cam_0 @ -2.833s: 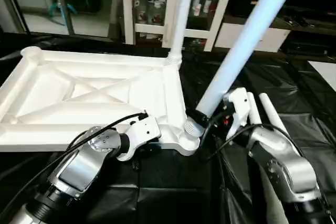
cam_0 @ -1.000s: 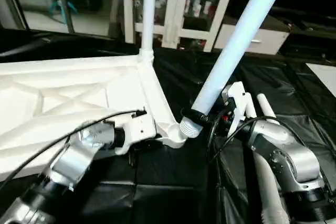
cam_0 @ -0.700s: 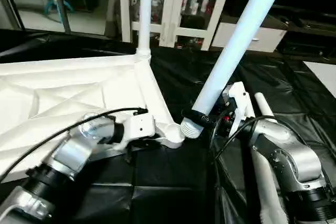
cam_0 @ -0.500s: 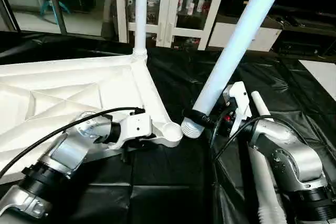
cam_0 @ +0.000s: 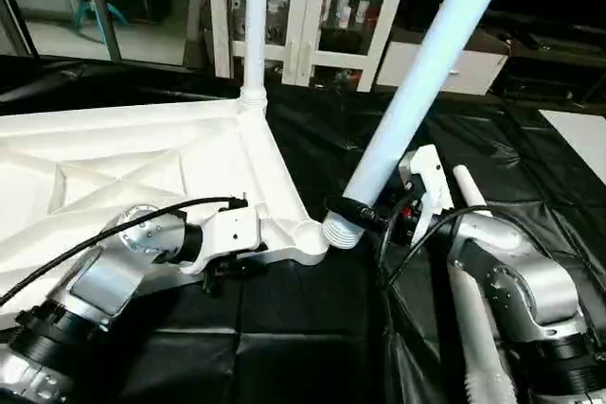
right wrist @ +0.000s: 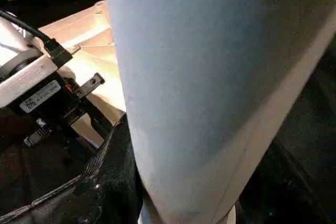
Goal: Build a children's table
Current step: Insert table leg to table base
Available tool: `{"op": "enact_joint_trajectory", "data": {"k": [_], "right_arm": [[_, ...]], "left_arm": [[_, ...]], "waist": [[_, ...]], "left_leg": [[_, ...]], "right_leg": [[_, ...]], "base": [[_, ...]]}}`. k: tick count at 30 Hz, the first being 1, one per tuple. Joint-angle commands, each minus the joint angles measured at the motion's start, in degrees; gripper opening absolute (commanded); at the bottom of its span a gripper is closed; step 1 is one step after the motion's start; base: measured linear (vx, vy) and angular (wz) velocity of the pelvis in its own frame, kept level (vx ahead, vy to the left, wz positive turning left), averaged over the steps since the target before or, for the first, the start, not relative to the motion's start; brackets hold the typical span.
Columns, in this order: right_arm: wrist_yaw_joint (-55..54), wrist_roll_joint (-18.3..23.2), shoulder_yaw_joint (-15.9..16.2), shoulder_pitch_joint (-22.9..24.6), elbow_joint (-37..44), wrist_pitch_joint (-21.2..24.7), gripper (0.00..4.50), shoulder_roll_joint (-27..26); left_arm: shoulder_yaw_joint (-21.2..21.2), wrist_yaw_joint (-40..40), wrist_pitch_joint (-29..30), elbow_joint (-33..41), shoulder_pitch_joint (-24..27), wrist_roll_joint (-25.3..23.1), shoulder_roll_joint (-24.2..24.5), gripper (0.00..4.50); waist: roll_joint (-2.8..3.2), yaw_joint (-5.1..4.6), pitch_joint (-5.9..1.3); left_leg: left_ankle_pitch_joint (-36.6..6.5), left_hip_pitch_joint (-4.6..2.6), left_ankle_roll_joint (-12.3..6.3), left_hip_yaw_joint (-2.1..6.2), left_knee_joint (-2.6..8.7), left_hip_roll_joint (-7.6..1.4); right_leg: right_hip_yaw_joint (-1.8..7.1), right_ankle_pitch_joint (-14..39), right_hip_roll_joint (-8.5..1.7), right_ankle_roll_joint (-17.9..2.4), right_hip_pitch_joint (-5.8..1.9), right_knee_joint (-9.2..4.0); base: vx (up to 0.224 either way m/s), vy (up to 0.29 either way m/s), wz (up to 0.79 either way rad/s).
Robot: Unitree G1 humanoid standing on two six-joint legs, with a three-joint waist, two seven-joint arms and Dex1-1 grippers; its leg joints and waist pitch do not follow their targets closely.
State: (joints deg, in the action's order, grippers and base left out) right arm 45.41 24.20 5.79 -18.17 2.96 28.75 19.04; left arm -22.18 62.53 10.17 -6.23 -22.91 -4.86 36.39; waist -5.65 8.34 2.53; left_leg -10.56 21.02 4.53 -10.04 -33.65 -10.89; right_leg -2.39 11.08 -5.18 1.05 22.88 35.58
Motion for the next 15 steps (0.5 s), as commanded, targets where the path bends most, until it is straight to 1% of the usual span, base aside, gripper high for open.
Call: {"op": "enact_joint_trajectory", "data": {"k": [1, 2, 3, 4, 5, 6, 7, 8, 9, 10, 12, 14, 15], "right_arm": [[0.0, 0.3, -0.2, -1.4, -0.7, 0.2, 1.86, 0.0], [-0.2, 0.3, -0.3, -1.7, -1.1, 0.1, 1.86, -0.3], [-0.4, 0.3, -0.4, -1.8, -1.3, 0.0, 1.86, -0.5], [-0.6, 0.0, -0.2, -2.1, -2.1, -0.2, 1.86, -0.8], [-0.7, -0.1, -0.2, -2.1, -2.2, -0.3, 1.86, -0.9], [-1.4, -1.2, 0.3, -2.6, -3.5, -1.0, 1.86, -1.4], [-1.8, -1.9, 0.6, -3.0, -4.4, -1.6, 1.86, -1.7], [-1.9, -2.3, 0.7, -3.2, -5.0, -2.0, 1.86, -2.0], [-1.9, -2.3, 0.8, -3.3, -5.1, -2.0, 1.86, -2.0], [-1.9, -2.5, 0.8, -3.5, -5.5, -2.3, 1.86, -2.1], [-1.8, -2.5, 0.9, -4.0, -6.0, -2.3, 1.86, -2.3], [-1.3, -2.0, 0.9, -4.8, -6.8, -2.0, 1.86, -2.7], [-1.1, -1.9, 0.8, -5.0, -7.0, -1.9, 1.86, -2.8]], "left_arm": [[-1.2, -0.4, 1.2, -1.5, 0.9, -1.0, -0.5, 0.92], [-1.4, 0.1, 2.0, -1.2, 1.0, -0.9, -0.5, 0.80], [-1.6, 0.5, 2.5, -1.0, 1.1, -0.8, -0.4, 0.80], [-1.9, 0.9, 2.8, -0.8, 1.3, -1.0, -0.1, 0.64], [-1.9, 1.0, 2.8, -0.7, 1.3, -1.0, -0.1, 0.58], [-2.3, 1.7, 3.3, -0.5, 1.5, -0.9, 0.2, 0.48], [-2.6, 1.9, 3.2, -0.3, 1.7, -1.0, 0.4, 0.35], [-2.7, 1.9, 3.1, -0.2, 1.8, -1.2, 0.4, 0.35], [-2.8, 1.9, 3.1, -0.2, 1.8, -1.2, 0.4, 0.26], [-3.0, 2.1, 3.3, 0.0, 2.0, -1.3, 0.4, 0.20], [-3.9, 2.8, 3.6, 0.8, 2.4, -1.9, 0.9, 0.16], [-5.1, 3.9, 4.6, 2.0, 3.0, -2.3, 1.4, 0.07], [-5.3, 4.2, 4.8, 2.3, 3.1, -2.4, 1.5, 0.05]], "waist": [[0.73, -0.11, -2.82], [0.72, -0.08, -2.81], [0.73, -0.08, -2.79], [1.11, -0.06, -2.80], [0.94, -0.15, -2.81], [1.34, -0.19, -2.87], [1.09, -0.37, -2.85], [1.11, -0.35, -2.83], [1.03, -0.35, -2.88], [1.08, -0.34, -2.95], [1.00, -0.33, -3.00], [0.81, -0.33, -2.96], [0.98, -0.35, -2.93]], "left_leg": [[-16.1, -1.34, 3.14, 0.47, 4.94, -2.13], [-16.1, -1.19, 3.29, 0.55, 5.03, -2.12], [-16.4, -1.22, 3.38, 0.54, 5.04, -2.13], [-16.6, -1.19, 3.58, 0.64, 5.09, -2.11], [-16.8, -1.17, 3.62, 0.62, 5.10, -2.11], [-16.8, -1.16, 3.85, 0.69, 5.09, -2.07], [-17.1, -1.10, 4.02, 0.66, 5.11, -2.05], [-17.2, -1.14, 4.14, 0.64, 5.09, -2.04], [-17.1, -1.12, 4.10, 0.64, 5.06, -2.04], [-16.5, -1.12, 3.99, 0.67, 5.07, -2.09], [-15.7, -1.17, 3.81, 0.56, 4.98, -2.09], [-15.4, -1.12, 3.49, 0.52, 4.96, -2.06], [-15.3, -1.10, 3.46, 0.57, 5.02, -2.06]], "right_leg": [[1.97, 13.7, -2.96, -8.3, -1.24, -4.06], [1.94, 14.1, -2.98, -8.2, -1.35, -4.04], [1.94, 14.5, -3.00, -8.2, -1.29, -4.07], [1.96, 14.7, -3.01, -8.0, -1.32, -4.03], [1.96, 14.8, -3.01, -8.0, -1.31, -4.13], [1.97, 14.6, -3.01, -8.1, -1.32, -4.00], [1.95, 14.7, -2.98, -8.2, -1.30, -4.07], [1.95, 14.7, -2.95, -8.2, -1.26, -4.11], [1.94, 14.4, -2.96, -8.3, -1.33, -4.09], [1.92, 13.3, -2.94, -8.5, -1.41, -3.93], [1.90, 11.7, -2.82, -8.9, -1.44, -3.78], [1.91, 11.4, -2.78, -9.0, -1.52, -3.70], [1.90, 11.8, -2.79, -9.0, -1.49, -3.68]], "base": [[0.000, 0.000, 0.00], [0.000, 0.000, 0.00], [0.000, 0.000, 0.00], [0.000, 0.000, 0.00], [0.000, 0.000, 0.00], [0.000, 0.000, 0.00], [0.000, 0.000, 0.00], [0.000, 0.000, 0.00], [0.000, 0.000, 0.00], [0.000, 0.000, 0.00], [0.000, 0.000, 0.00], [0.000, 0.000, 0.00], [0.000, 0.000, 0.00]]}}
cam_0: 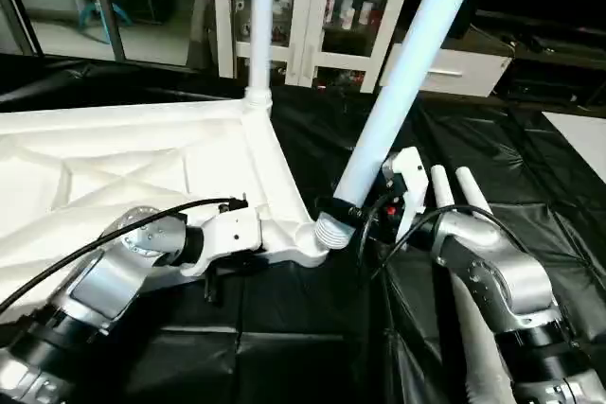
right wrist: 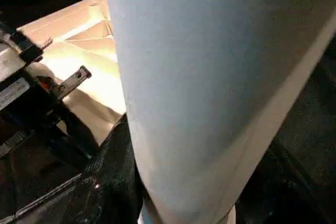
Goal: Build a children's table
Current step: Insert table leg to table base
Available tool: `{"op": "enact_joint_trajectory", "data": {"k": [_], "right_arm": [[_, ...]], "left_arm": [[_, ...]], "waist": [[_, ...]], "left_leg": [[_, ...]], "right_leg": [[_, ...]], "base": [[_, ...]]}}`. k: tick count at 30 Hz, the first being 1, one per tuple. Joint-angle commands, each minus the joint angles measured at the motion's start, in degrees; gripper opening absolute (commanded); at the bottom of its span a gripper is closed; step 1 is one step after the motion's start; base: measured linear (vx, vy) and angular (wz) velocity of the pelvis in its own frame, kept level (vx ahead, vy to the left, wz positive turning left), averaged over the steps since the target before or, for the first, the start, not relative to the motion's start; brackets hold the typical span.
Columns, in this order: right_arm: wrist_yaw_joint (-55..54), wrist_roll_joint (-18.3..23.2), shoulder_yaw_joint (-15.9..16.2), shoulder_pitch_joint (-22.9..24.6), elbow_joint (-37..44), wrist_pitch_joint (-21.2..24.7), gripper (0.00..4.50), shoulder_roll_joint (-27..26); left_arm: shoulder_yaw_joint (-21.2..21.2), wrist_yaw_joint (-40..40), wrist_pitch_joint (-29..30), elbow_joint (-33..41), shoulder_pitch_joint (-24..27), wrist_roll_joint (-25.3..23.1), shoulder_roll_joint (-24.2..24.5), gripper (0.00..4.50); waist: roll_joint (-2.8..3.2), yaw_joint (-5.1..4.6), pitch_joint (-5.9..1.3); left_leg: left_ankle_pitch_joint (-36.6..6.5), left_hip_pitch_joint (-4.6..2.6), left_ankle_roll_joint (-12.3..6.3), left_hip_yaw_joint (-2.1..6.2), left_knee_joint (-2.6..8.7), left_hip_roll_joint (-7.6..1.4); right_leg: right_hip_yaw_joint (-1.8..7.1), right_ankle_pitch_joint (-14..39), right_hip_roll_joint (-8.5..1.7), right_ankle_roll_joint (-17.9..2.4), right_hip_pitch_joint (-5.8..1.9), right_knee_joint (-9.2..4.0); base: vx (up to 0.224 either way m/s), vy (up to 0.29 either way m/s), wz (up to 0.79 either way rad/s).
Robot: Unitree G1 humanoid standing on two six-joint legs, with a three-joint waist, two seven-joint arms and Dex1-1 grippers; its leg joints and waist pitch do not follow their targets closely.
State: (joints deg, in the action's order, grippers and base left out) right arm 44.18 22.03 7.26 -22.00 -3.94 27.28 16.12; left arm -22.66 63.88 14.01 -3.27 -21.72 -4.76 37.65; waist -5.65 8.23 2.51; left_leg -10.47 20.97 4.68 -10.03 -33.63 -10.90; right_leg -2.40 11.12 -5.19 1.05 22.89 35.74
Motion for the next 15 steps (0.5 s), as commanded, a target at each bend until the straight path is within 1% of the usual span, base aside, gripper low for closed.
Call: {"op": "enact_joint_trajectory", "data": {"k": [1, 2, 3, 4, 5, 6, 8, 9, 10, 11, 13, 15], "right_arm": [[0.3, 0.4, -0.6, -1.3, -0.3, -0.3, 1.86, 0.1], [1.0, 0.4, -0.1, -1.4, -0.5, 0.0, 1.86, 0.1], [1.5, 0.3, 0.3, -1.5, -0.7, 0.2, 1.86, 0.2], [2.4, 0.0, 1.1, -1.6, -1.0, 0.6, 1.86, 0.4], [2.6, -0.1, 1.4, -1.6, -1.2, 0.7, 1.86, 0.4], [3.0, -0.3, 1.9, -1.6, -1.6, 0.9, 1.86, 0.5], [3.6, -0.5, 2.7, -1.7, -1.8, 1.3, 1.86, 0.6], [4.0, -0.5, 3.0, -1.7, -1.9, 1.5, 1.86, 0.7], [4.5, -1.2, 4.0, -1.8, -2.1, 1.8, 1.86, 1.1], [4.5, -1.2, 4.0, -1.8, -2.1, 1.8, 1.86, 1.1], [4.8, -1.8, 4.8, -2.2, -2.5, 2.1, 1.86, 1.4], [5.1, -2.0, 5.0, -2.7, -3.0, 2.3, 1.86, 1.5]], "left_arm": [[-5.0, 3.1, 1.1, -0.5, 2.0, -2.5, 0.2, 0.04], [-5.4, 3.3, 1.1, -0.4, 2.1, -2.6, 0.2, 0.02], [-5.5, 3.4, 1.1, -0.4, 2.1, -2.7, 0.1, 0.01], [-5.8, 3.3, 1.0, -0.4, 1.9, -2.8, -0.1, 0.00], [-5.8, 3.3, 1.0, -0.4, 1.8, -2.8, -0.3, 0.00], [-5.9, 3.2, 1.1, -0.4, 1.5, -2.8, -0.6, 0.00], [-6.1, 3.2, 1.2, -0.5, 1.1, -2.9, -0.9, 0.00], [-6.2, 3.2, 1.3, -0.4, 1.0, -3.0, -0.9, 0.00], [-6.6, 3.2, 1.2, -0.5, 0.6, -3.3, -1.0, 0.00], [-6.6, 3.2, 1.2, -0.5, 0.6, -3.3, -1.0, 0.00], [-6.8, 3.3, 0.9, -0.8, 0.4, -3.6, -1.0, 0.00], [-6.9, 3.4, 0.8, -0.9, 0.2, -3.8, -1.0, 0.00]], "waist": [[1.04, -0.27, -2.86], [0.87, -0.30, -2.84], [1.08, -0.14, -2.82], [0.80, -0.10, -2.86], [0.91, -0.04, -2.86], [0.73, -0.09, -2.89], [0.59, -0.05, -2.88], [0.64, 0.06, -2.90], [0.61, 0.10, -2.85], [0.58, 0.13, -2.89], [0.76, 0.21, -2.88], [0.65, 0.28, -2.90]], "left_leg": [[-15.7, -1.17, 3.40, 0.50, 5.00, -2.07], [-15.9, -1.21, 3.39, 0.46, 4.99, -2.08], [-16.4, -1.35, 3.51, 0.48, 5.01, -2.11], [-16.4, -1.33, 3.45, 0.49, 5.00, -2.11], [-16.4, -1.32, 3.52, 0.51, 5.04, -2.11], [-16.4, -1.21, 3.61, 0.52, 5.05, -2.09], [-16.8, -1.24, 3.69, 0.52, 5.07, -2.09], [-16.9, -1.38, 3.67, 0.51, 5.05, -2.10], [-17.0, -1.30, 3.67, 0.53, 5.07, -2.10], [-16.9, -1.22, 3.75, 0.57, 5.10, -2.12], [-17.4, -1.30, 3.94, 0.57, 5.10, -2.14], [-17.5, -1.26, 4.09, 0.60, 5.12, -2.12]], "right_leg": [[1.92, 12.2, -2.80, -9.0, -1.41, -3.91], [1.93, 12.5, -2.76, -8.9, -1.36, -3.97], [1.94, 12.8, -2.79, -8.8, -1.26, -4.02], [1.91, 12.7, -2.76, -8.8, -1.31, -3.96], [1.89, 12.5, -2.75, -8.8, -1.33, -3.96], [1.88, 12.4, -2.75, -8.7, -1.39, -3.95], [1.90, 12.7, -2.78, -8.5, -1.36, -4.03], [1.92, 13.1, -2.78, -8.4, -1.28, -4.08], [1.93, 13.5, -2.84, -8.2, -1.32, -4.11], [1.93, 13.7, -2.89, -8.1, -1.38, -4.14], [1.95, 14.1, -2.91, -8.0, -1.26, -4.18], [1.95, 14.4, -2.93, -7.9, -1.31, -4.21]], "base": [[0.000, 0.000, 0.00], [0.000, 0.000, 0.00], [0.000, 0.000, 0.00], [0.000, 0.000, 0.00], [0.000, 0.000, 0.00], [0.000, 0.000, 0.00], [0.000, 0.000, 0.00], [0.000, 0.000, 0.00], [0.000, 0.000, 0.00], [0.000, 0.000, 0.00], [0.000, 0.000, 0.00], [0.000, 0.000, 0.00]]}}
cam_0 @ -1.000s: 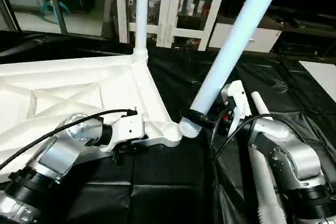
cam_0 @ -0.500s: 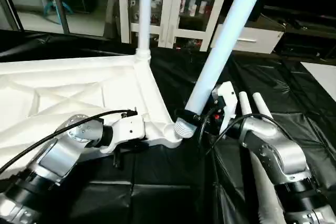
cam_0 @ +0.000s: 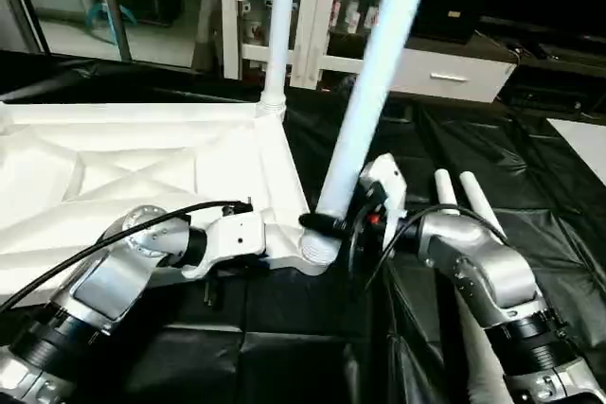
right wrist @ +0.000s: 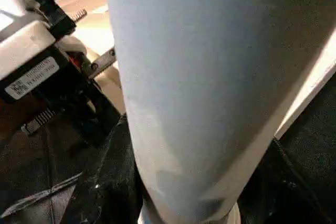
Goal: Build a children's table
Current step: Insert table leg to table base
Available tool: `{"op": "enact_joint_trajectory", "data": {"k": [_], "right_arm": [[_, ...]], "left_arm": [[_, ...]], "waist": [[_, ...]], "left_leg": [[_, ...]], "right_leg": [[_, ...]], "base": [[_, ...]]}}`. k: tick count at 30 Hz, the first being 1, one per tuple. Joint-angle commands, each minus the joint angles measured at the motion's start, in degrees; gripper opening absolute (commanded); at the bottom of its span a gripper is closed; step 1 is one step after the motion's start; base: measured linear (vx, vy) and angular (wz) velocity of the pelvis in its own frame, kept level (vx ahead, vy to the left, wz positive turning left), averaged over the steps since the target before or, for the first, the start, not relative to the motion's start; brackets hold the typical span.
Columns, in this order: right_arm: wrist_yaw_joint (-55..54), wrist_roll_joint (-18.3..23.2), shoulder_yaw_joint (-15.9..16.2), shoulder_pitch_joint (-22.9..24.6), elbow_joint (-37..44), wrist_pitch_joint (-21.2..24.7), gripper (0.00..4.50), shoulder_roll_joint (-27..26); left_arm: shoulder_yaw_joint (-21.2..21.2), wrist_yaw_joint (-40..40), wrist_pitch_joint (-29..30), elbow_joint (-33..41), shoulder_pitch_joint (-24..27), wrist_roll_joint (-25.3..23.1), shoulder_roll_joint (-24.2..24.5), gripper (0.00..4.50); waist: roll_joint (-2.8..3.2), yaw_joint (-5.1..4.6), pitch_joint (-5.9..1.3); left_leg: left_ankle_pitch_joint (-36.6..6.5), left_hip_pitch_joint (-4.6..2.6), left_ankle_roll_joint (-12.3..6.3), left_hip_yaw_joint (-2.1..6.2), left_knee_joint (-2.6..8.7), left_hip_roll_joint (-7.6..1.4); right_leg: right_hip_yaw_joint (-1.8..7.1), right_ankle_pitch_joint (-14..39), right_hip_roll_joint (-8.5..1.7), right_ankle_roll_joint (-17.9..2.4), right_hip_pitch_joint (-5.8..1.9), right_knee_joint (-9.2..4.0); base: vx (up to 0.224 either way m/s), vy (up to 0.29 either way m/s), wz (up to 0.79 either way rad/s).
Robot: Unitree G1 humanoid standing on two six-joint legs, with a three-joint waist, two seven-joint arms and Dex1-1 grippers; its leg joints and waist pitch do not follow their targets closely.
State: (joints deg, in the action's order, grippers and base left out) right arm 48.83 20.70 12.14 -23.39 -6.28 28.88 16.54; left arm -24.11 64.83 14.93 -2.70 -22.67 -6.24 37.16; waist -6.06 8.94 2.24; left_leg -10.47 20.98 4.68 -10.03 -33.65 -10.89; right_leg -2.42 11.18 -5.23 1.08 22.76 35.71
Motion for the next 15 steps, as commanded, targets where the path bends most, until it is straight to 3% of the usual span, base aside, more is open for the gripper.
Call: {"op": "enact_joint_trajectory", "data": {"k": [1, 3, 6, 11, 12, 15], "right_arm": [[0.5, -0.7, 0.3, -1.7, -1.0, 1.1, 1.86, 1.1], [0.6, -1.0, 0.6, -2.0, -1.4, 1.4, 1.86, 1.3], [0.4, -1.7, 1.1, -2.5, -2.7, 1.6, 1.86, 1.4], [0.0, -2.8, 1.6, -3.5, -4.9, 1.9, 1.86, 0.8], [-0.1, -3.1, 1.8, -3.8, -5.6, 2.0, 1.86, 0.6], [-0.4, -3.7, 2.2, -4.3, -6.8, 1.9, 1.86, 0.2]], "left_arm": [[-5.4, 2.6, -0.2, -1.5, 1.1, -2.4, -0.5, 0.00], [-5.5, 2.6, -0.3, -1.6, 1.0, -2.5, -0.6, 0.00], [-5.5, 2.6, -0.4, -1.7, 0.9, -2.6, -0.6, 0.00], [-5.4, 2.7, -0.4, -1.9, 0.9, -2.7, -0.5, 0.00], [-5.4, 2.7, -0.3, -1.8, 0.9, -2.8, -0.5, 0.00], [-5.5, 2.6, -0.3, -1.6, 1.0, -2.9, -0.3, 0.00]], "waist": [[1.09, -0.44, -2.65], [0.74, -0.45, -2.66], [0.98, -0.26, -2.66], [0.85, -0.27, -2.75], [0.50, -0.27, -2.75], [0.58, -0.22, -2.84]], "left_leg": [[-17.4, -1.27, 4.15, 0.61, 5.14, -2.12], [-17.1, -1.23, 4.10, 0.56, 5.10, -2.12], [-17.0, -1.26, 4.18, 0.60, 5.14, -2.14], [-18.1, -1.36, 4.69, 0.63, 5.16, -2.12], [-18.0, -1.33, 4.68, 0.61, 5.14, -2.14], [-17.5, -1.29, 4.78, 0.65, 5.18, -2.12]], "right_leg": [[1.95, 14.3, -2.87, -8.0, -1.16, -4.16], [1.95, 14.1, -2.84, -8.0, -1.20, -4.17], [1.96, 13.7, -2.86, -7.9, -1.16, -4.10], [1.91, 13.8, -2.81, -8.0, -1.06, -4.09], [1.88, 13.8, -2.80, -8.0, -1.08, -4.09], [1.84, 12.9, -2.77, -7.9, -1.15, -3.96]], "base": [[0.000, 0.000, 0.00], [0.000, 0.000, 0.00], [0.000, 0.000, 0.00], [0.000, 0.000, 0.00], [0.000, 0.000, 0.00], [0.000, 0.000, 0.00]]}}
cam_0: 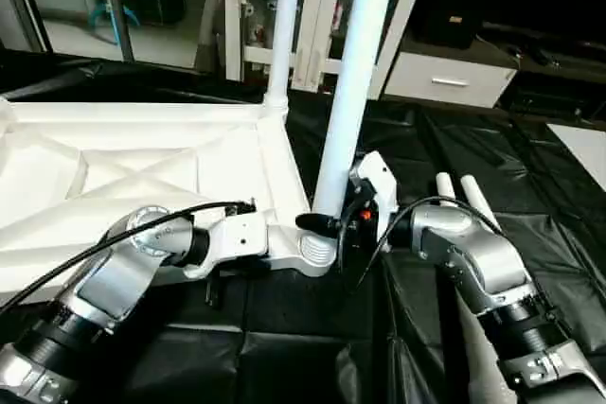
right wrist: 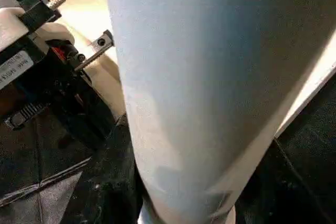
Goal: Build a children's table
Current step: Insert table leg to table base
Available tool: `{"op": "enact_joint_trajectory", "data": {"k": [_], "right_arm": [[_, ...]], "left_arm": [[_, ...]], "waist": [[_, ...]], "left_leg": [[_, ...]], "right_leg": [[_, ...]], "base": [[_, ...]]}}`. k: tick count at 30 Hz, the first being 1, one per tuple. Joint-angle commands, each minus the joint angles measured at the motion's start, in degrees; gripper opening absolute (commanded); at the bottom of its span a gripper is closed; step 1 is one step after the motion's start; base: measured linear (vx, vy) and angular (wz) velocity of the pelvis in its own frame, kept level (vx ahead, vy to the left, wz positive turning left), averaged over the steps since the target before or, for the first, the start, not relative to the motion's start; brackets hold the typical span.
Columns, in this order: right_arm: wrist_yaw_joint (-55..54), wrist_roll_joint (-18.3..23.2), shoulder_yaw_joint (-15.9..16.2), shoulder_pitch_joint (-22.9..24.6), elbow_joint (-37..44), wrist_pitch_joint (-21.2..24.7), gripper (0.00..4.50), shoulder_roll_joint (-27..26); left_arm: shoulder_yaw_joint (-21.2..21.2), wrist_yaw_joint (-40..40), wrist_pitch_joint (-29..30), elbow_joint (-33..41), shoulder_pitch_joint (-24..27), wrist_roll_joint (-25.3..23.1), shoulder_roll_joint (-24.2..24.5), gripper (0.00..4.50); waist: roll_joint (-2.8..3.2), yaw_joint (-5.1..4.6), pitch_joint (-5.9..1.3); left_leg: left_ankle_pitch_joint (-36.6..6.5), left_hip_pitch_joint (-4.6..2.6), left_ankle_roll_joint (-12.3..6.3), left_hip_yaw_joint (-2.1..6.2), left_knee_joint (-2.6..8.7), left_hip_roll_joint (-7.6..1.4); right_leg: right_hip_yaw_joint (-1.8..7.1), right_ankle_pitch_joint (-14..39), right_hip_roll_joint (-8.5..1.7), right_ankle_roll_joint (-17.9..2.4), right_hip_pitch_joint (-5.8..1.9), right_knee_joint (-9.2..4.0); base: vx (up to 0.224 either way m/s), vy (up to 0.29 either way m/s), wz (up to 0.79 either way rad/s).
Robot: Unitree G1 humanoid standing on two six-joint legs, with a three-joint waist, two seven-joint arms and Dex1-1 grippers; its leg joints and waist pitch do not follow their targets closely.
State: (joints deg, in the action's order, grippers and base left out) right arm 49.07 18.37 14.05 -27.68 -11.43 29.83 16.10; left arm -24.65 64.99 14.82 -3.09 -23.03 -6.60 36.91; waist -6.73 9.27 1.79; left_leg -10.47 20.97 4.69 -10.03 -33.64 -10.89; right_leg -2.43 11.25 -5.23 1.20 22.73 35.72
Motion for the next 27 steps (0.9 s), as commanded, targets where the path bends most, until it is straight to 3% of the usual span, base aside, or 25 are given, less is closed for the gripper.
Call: {"op": "enact_joint_trajectory", "data": {"k": [1, 10, 18, 27], "right_arm": [[-0.8, -1.3, 0.2, -0.2, -2.0, 1.0, 1.86, 0.4], [-2.1, 0.4, -2.3, 0.1, -5.1, 1.6, 1.86, -1.7], [-2.8, 2.6, -6.0, 3.2, -6.2, 0.3, 1.86, -2.7], [-3.2, 3.8, -8.5, 9.9, -5.1, -7.6, 1.86, -6.0]], "left_arm": [[-4.9, 2.4, -0.2, -1.3, 1.4, -2.5, -0.1, 0.00], [-4.8, 2.2, -0.2, -0.9, 1.9, -2.6, 0.2, 0.00], [-4.5, 2.0, -0.1, -0.4, 2.5, -2.7, 0.6, 0.00], [-4.2, 1.5, -0.2, -0.7, 2.5, -2.8, 0.3, 0.00]], "waist": [[1.27, -0.51, -2.37], [1.09, -0.75, -2.34], [1.15, -0.76, -2.44], [1.39, -0.68, -2.24]], "left_leg": [[-17.6, -1.28, 4.84, 0.62, 5.16, -2.09], [-20.7, -1.37, 5.23, 0.84, 5.33, -2.15], [-20.9, -1.37, 5.29, 0.90, 5.40, -2.18], [-23.6, -1.39, 5.16, 1.04, 5.62, -2.24]], "right_leg": [[1.89, 12.7, -2.81, -8.1, -1.11, -3.99], [1.88, 15.7, -2.94, -7.7, -0.90, -4.29], [1.81, 14.3, -2.87, -7.9, -0.94, -4.23], [1.89, 16.7, -2.96, -7.7, -0.73, -4.66]], "base": [[0.000, 0.000, 0.00], [0.000, 0.000, 0.00], [0.000, 0.000, 0.00], [0.000, 0.000, 0.00]]}}
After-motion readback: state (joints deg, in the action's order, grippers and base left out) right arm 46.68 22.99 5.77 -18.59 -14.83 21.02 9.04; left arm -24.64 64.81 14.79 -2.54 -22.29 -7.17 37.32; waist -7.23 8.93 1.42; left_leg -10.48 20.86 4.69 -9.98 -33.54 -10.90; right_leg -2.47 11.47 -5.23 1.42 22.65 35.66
